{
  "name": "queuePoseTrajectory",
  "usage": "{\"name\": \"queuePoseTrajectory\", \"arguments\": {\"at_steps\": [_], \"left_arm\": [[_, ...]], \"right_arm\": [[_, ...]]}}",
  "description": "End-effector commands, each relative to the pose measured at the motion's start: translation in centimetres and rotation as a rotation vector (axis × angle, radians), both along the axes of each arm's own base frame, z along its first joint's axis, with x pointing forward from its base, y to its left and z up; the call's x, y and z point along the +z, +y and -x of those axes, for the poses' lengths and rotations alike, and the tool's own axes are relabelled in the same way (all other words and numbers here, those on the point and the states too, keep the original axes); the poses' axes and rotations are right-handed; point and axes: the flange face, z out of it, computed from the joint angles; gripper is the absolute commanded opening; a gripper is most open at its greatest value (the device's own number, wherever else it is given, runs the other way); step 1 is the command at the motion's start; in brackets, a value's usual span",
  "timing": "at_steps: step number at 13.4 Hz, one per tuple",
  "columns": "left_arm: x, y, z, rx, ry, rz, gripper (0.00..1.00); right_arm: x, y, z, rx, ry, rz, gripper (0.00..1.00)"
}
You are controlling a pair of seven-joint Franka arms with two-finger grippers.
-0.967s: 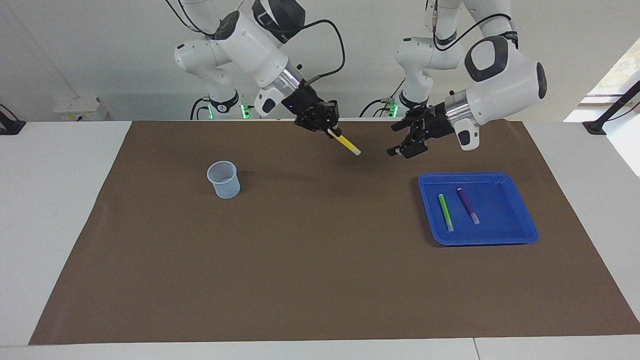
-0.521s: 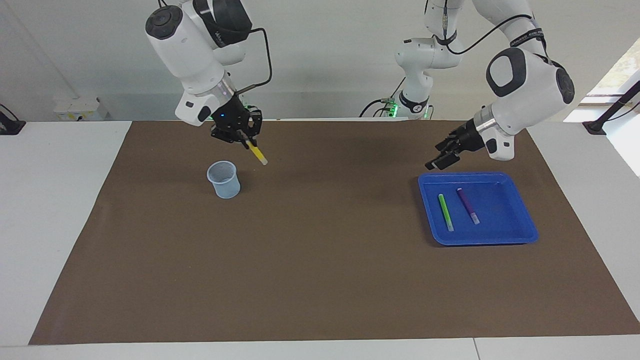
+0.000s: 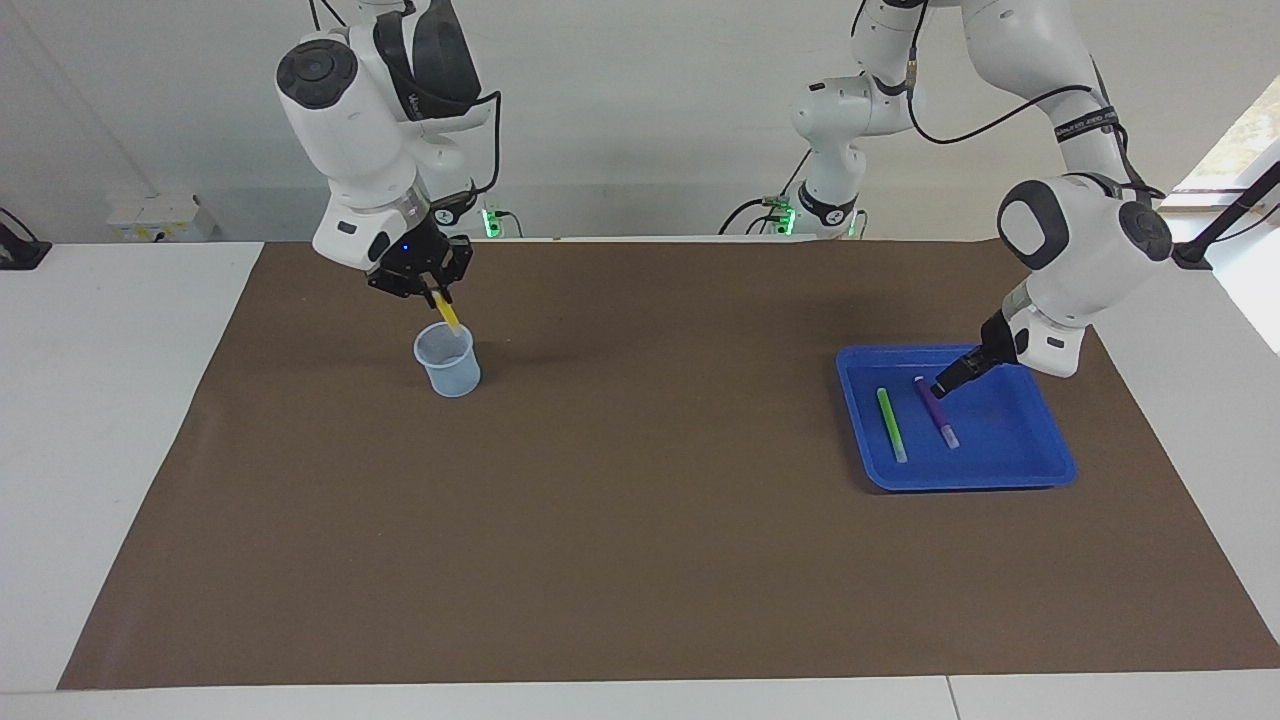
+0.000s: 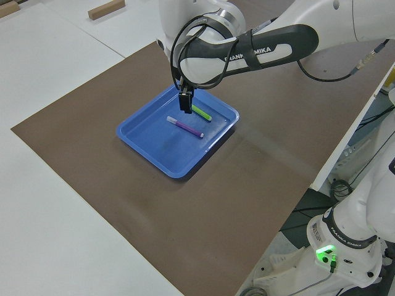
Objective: Transfer and insert pens with both arms
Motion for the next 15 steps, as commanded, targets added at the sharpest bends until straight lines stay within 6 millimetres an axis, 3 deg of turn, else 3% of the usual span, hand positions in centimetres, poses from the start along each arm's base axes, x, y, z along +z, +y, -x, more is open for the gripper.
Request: {"name": "queuePoseTrajectory", "arguments": {"at_steps": [1, 4, 7, 10, 11, 14, 15], "left_arm": [[-2.9, 0.0, -1.3, -0.125, -0.029, -0.056, 1.0], [-5.7, -1.7, -1.9, -0.233, -0.009, -0.136, 1.0], [-7.4, -1.9, -2.2, -0.239, -0.004, -0.136, 0.99], [-7.6, -1.8, -2.0, -0.279, 0.002, -0.13, 0.96], [-7.6, -1.5, -2.0, -0.294, 0.005, -0.128, 0.91], [-7.8, -1.5, -1.7, -0.298, 0.017, -0.124, 0.57], [-7.9, -1.5, -1.6, -0.3, 0.02, -0.123, 0.41]], "right_arm": [[-2.0, -1.2, 2.0, 0.019, -0.025, 0.013, 0.0], [-2.9, -1.8, 1.6, 0.04, -0.022, 0.01, 0.0], [-4.2, -2.0, 1.9, 0.042, -0.013, 0.013, 0.0], [-4.7, -2.1, 2.0, 0.045, -0.004, 0.012, 0.0], [-4.7, -2.4, 2.0, 0.04, -0.007, 0.013, 0.0], [-4.9, -2.5, 2.1, 0.038, -0.01, 0.011, 0.0], [-4.9, -2.5, 2.1, 0.038, -0.01, 0.013, 0.23]]}}
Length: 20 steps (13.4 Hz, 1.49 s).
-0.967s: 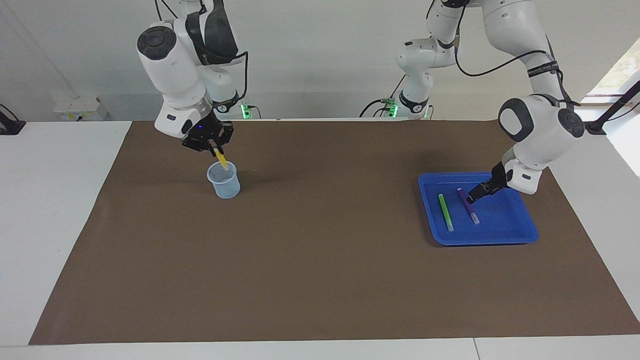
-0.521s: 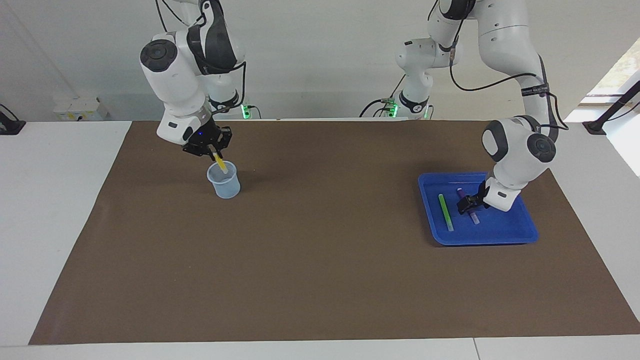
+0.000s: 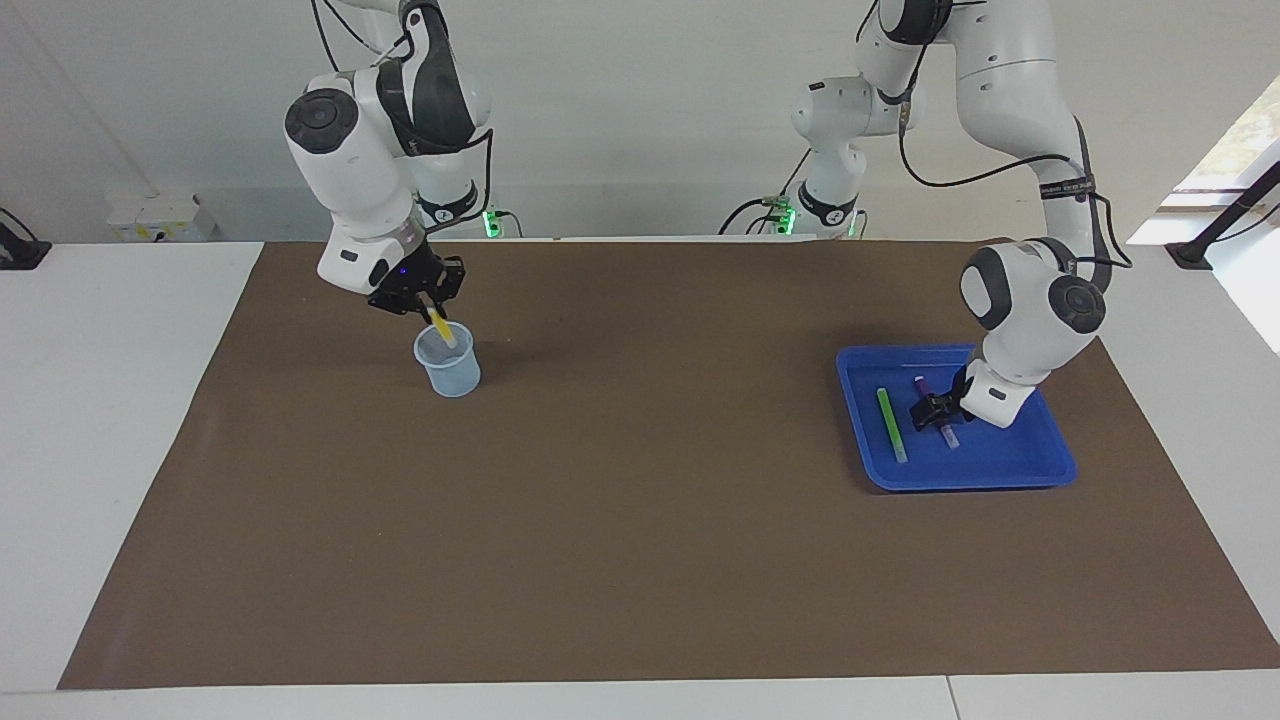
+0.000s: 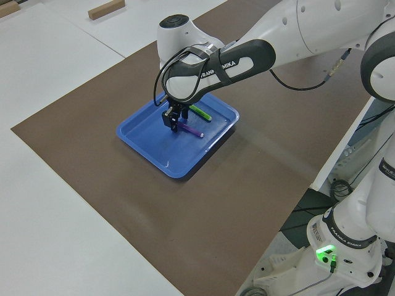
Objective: Transfer and insert pens with both arms
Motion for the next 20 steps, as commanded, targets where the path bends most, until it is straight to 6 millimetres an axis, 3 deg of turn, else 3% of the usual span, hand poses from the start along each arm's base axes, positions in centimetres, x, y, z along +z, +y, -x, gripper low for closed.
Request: {"name": "queuePoseTrajectory", "arguments": {"at_steps": [1, 2, 6, 8, 12, 13, 16, 18, 20], "left_arm": [[-0.2, 0.1, 0.1, -0.021, 0.009, -0.01, 0.25], [-0.2, 0.3, 0.1, -0.018, 0.01, -0.009, 0.0], [0.4, 0.3, -0.3, 0.025, 0.016, 0.031, 0.0], [2.0, 0.1, -1.2, 0.05, 0.038, 0.057, 0.0], [7.0, -0.5, -2.2, 0.168, 0.105, 0.121, 0.0], [9.0, -1.2, -2.3, 0.201, 0.125, 0.133, 0.0], [15.7, -3.9, -1.9, 0.397, 0.204, 0.194, 0.0], [19.2, -7.1, -0.6, 0.596, 0.248, 0.233, 0.0], [20.9, -10.8, 1.0, 0.819, 0.328, 0.255, 0.0]], "right_arm": [[0.0, -0.6, 0.6, 0.023, -0.021, 0.009, 0.64], [0.3, -0.5, 0.5, 0.018, -0.024, 0.01, 1.0], [3.4, 1.0, -0.2, 0.018, -0.073, -0.02, 1.0], [5.0, 4.7, -0.1, -0.052, -0.081, -0.153, 1.0], [6.6, 12.3, 0.0, -0.426, -0.058, -0.419, 1.0], [6.9, 14.4, 0.2, -0.503, -0.062, -0.456, 1.0], [7.8, 17.9, 0.7, -0.72, -0.011, -0.589, 1.0], [7.8, 18.4, 0.8, -0.76, 0.009, -0.621, 1.0], [7.6, 18.6, 1.3, -0.768, 0.032, -0.612, 1.0]]}}
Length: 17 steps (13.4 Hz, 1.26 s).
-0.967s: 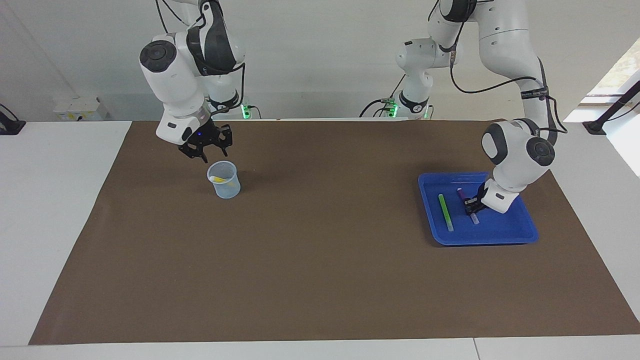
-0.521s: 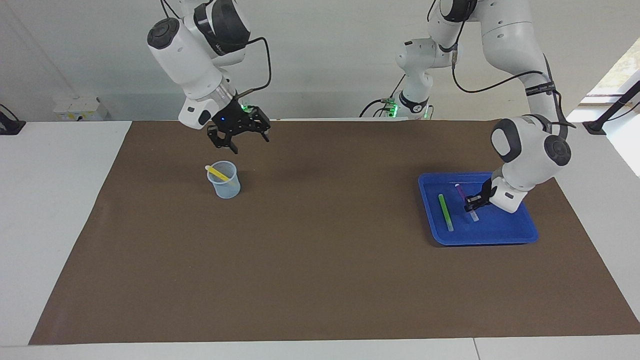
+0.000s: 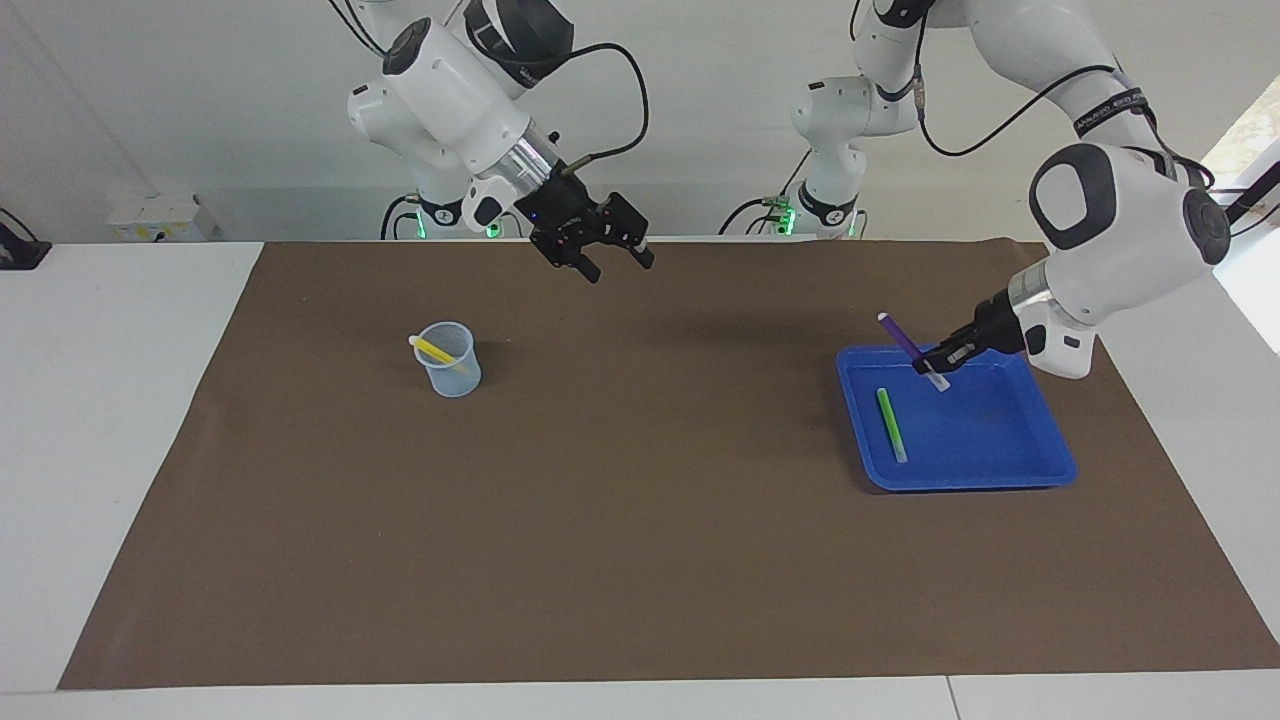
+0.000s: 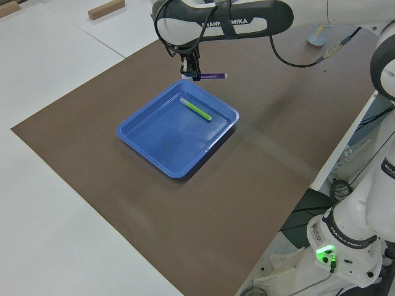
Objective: Transfer and insert pens with both arms
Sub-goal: 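Lift the purple pen with the left gripper toward the right gripper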
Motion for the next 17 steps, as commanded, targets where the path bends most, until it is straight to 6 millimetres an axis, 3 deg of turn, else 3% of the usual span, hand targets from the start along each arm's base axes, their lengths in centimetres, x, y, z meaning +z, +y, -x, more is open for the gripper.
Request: {"name": "queuePoseTrajectory", "arguments": {"at_steps": [1, 3, 6, 9, 14, 17], "left_arm": [[1.7, -4.5, 2.4, 0.217, 0.133, 0.027, 0.0], [2.1, -7.2, 5.0, 0.284, 0.206, 0.115, 0.0], [0.8, -10.1, 8.3, 0.34, 0.27, 0.276, 0.0], [0.1, -15.1, 10.6, 0.386, 0.265, 0.298, 0.0], [0.4, -19.2, 12.4, 0.471, 0.266, 0.333, 0.0], [0.4, -20.7, 12.9, 0.488, 0.273, 0.338, 0.0]], "right_arm": [[-0.4, 0.0, 0.4, -0.039, 0.041, -0.023, 1.0], [-0.3, 0.0, 0.1, -0.11, 0.078, -0.037, 1.0], [-0.2, 0.0, 0.2, -0.132, 0.104, -0.078, 1.0], [-0.1, 1.1, 0.8, -0.111, 0.101, -0.079, 1.0], [0.3, 4.1, 2.1, -0.087, 0.041, -0.092, 1.0], [0.4, 5.2, 2.9, -0.056, 0.03, -0.09, 1.0]]}}
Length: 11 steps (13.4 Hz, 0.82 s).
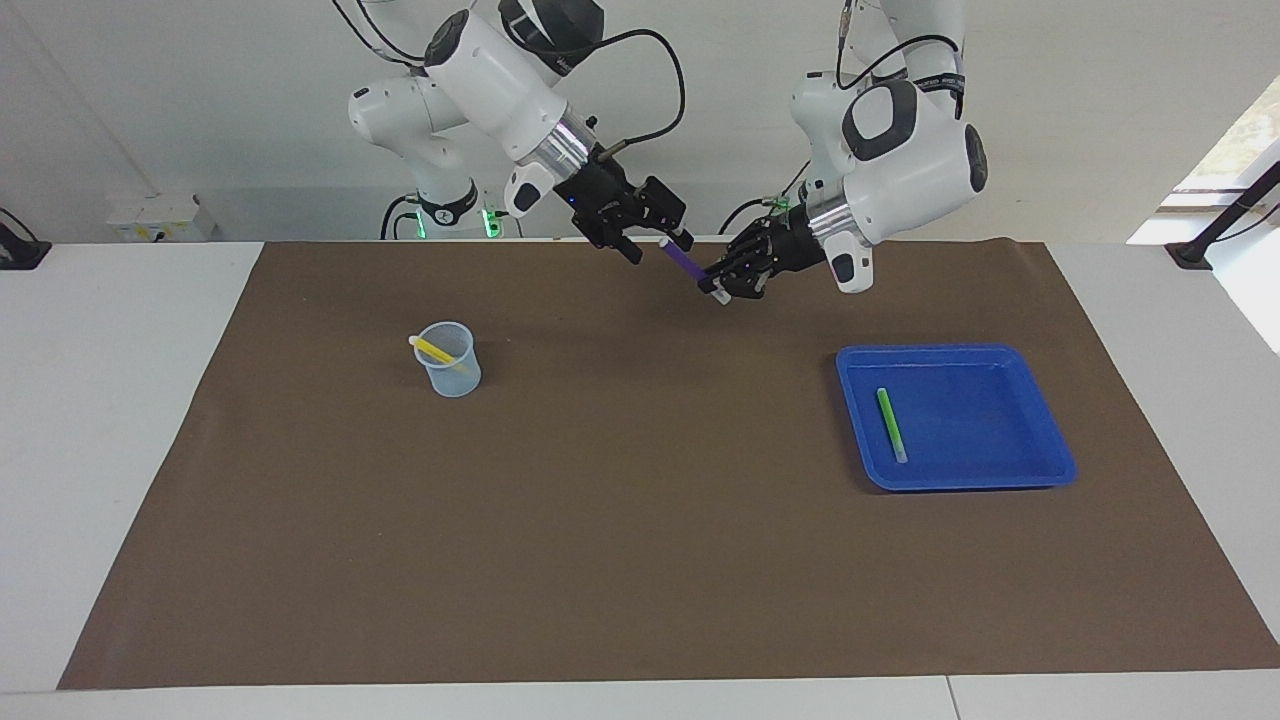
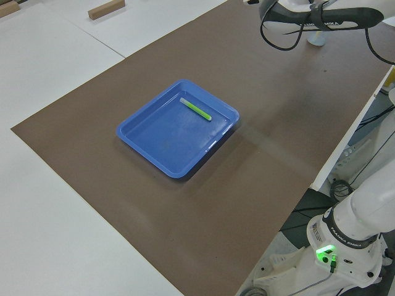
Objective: Transfer and insert pens with both arms
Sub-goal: 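Lift the purple pen with the left gripper toward the right gripper, then grasp the purple pen with the right gripper while the left gripper opens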
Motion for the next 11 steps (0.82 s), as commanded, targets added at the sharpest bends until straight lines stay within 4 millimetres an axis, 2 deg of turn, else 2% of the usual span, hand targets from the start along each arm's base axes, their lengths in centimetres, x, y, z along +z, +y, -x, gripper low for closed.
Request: {"name": "queuePoseTrajectory", "arguments": {"at_steps": [1, 3, 5, 6, 7, 11], "left_arm": [[0.2, -0.3, 1.0, 0.044, 0.007, 0.016, 0.0], [0.5, -0.2, 1.1, 0.047, 0.006, 0.02, 0.0], [0.6, -0.1, 1.1, 0.049, 0.005, 0.022, 0.0], [0.6, 0.1, 0.9, 0.054, 0.006, 0.023, 0.0], [0.6, 0.2, 0.9, 0.057, 0.008, 0.023, 0.0], [0.6, 0.3, 0.9, 0.06, 0.009, 0.024, 0.0]], "right_arm": [[-0.4, 0.4, 0.7, 0.021, -0.007, -0.005, 1.0], [-0.8, 0.1, 0.9, 0.077, -0.03, 0.011, 0.89], [-0.9, 0.0, 0.8, 0.075, -0.03, 0.012, 0.63], [-0.9, 0.0, 0.8, 0.076, -0.031, 0.012, 0.37], [-0.9, -0.1, 0.8, 0.077, -0.029, 0.012, 0.01], [-0.8, -1.1, 0.1, 0.074, -0.005, 0.015, 0.0]]}}
